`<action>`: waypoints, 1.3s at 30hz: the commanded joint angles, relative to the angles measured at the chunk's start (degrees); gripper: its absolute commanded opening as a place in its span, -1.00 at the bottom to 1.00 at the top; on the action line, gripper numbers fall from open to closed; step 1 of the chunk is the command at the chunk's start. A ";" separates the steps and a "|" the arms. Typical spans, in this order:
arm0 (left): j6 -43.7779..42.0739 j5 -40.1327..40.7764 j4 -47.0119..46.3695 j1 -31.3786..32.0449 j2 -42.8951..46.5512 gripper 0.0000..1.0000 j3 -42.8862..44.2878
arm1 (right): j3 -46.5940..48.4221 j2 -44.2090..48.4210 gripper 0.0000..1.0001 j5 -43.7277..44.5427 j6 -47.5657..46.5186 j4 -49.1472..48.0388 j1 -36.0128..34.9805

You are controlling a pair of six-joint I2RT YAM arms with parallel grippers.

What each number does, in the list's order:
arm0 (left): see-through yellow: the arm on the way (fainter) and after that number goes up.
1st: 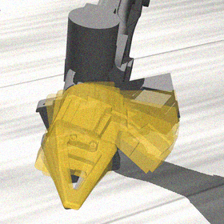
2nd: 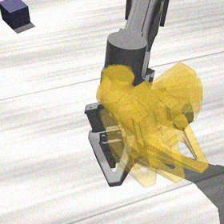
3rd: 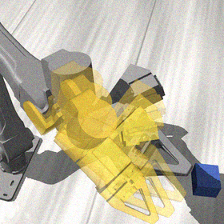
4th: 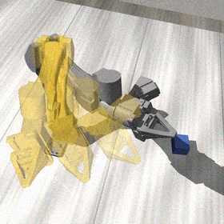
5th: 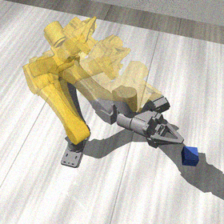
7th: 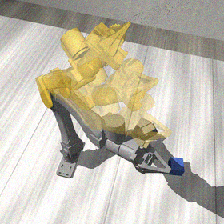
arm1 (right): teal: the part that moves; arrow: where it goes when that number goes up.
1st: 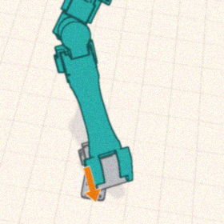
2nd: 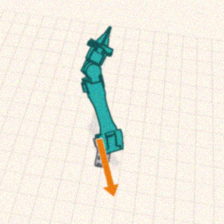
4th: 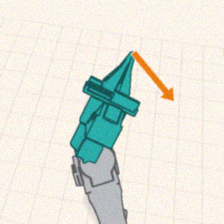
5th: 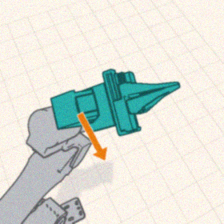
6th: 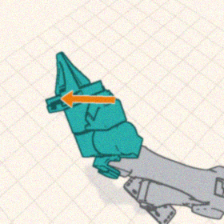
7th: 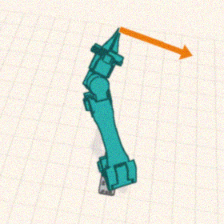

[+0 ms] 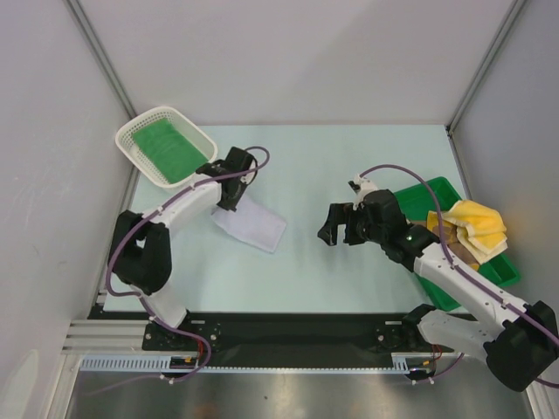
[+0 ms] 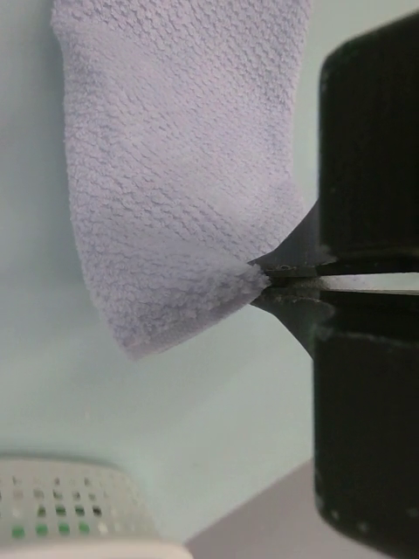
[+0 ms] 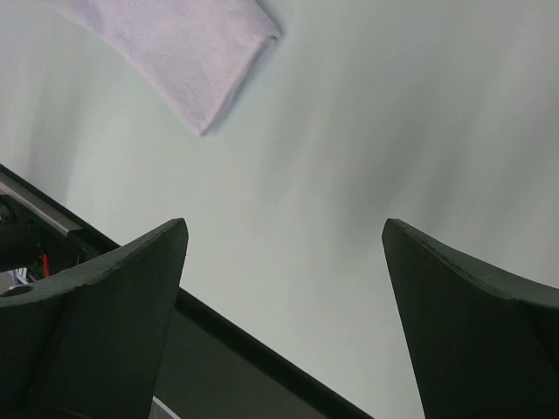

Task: Fold and stack the towels
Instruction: Neatly place the folded towel into the bin

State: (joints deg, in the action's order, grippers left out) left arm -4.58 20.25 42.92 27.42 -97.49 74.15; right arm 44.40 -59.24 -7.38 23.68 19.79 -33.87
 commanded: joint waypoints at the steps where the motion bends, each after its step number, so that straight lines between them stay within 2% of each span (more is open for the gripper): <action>1: -7.01 7.35 -0.37 -5.96 1.52 -1.00 5.47 | 2.18 -1.49 0.99 -0.27 -1.44 -1.33 0.56; 6: -19.55 10.87 -12.31 -11.06 2.75 -0.99 3.90 | 4.46 -5.09 0.99 -2.38 -3.82 -3.00 2.31; 12: -21.86 4.79 -20.32 -19.24 -1.45 -0.99 9.68 | 6.48 -10.79 0.99 -5.36 -4.78 -6.43 3.54; 16: -26.17 7.60 -23.66 -20.39 -5.68 -0.99 14.44 | 7.98 -14.57 0.99 -5.98 -5.84 -7.48 3.90; 21: -33.98 9.63 -33.50 -22.06 -8.32 -0.99 15.06 | 8.51 -17.92 0.99 -7.04 -6.37 -8.54 4.69; 31: -37.25 7.35 -41.50 -27.16 -15.70 -1.00 20.51 | 8.33 -19.33 0.99 -7.21 -7.33 -8.28 6.62; 39: -40.07 6.65 -51.96 -31.20 -24.40 -0.99 22.88 | 9.03 -20.64 0.99 -7.13 -7.33 -8.11 6.97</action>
State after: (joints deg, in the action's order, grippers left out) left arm -42.57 27.86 -1.45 -2.61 -118.85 93.91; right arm 50.54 -79.13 -14.04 17.58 13.32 -27.14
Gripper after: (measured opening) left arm 0.030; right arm 0.995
